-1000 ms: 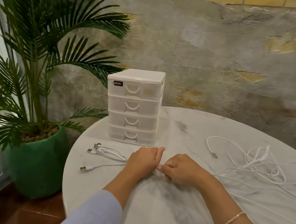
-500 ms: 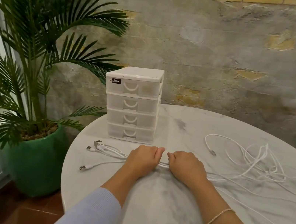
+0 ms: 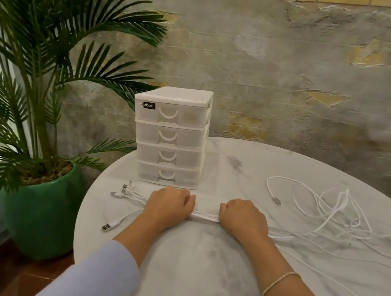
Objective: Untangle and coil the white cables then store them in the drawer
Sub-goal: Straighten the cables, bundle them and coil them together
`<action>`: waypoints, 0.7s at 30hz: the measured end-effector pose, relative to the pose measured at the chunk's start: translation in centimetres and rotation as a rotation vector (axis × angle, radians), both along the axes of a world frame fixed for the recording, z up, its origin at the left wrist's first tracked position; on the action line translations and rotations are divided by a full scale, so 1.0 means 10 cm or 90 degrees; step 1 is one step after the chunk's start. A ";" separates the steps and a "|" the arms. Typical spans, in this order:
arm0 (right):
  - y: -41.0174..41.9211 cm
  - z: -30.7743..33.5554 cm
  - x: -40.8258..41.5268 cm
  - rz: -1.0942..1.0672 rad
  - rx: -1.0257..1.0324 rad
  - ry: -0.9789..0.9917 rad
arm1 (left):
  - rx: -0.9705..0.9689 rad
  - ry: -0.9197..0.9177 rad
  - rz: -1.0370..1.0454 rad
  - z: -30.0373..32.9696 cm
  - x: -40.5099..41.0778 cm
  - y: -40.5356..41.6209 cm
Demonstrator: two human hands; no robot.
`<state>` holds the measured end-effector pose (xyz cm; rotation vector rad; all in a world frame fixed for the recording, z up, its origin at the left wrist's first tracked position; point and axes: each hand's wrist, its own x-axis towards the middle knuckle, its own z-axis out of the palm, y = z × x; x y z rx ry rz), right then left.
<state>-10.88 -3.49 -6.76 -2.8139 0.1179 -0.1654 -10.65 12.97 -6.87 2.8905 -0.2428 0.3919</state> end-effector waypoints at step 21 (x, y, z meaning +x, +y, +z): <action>-0.07 0.03 -0.03 0.042 -0.089 0.006 | 0.051 -0.009 0.062 0.01 0.12 0.84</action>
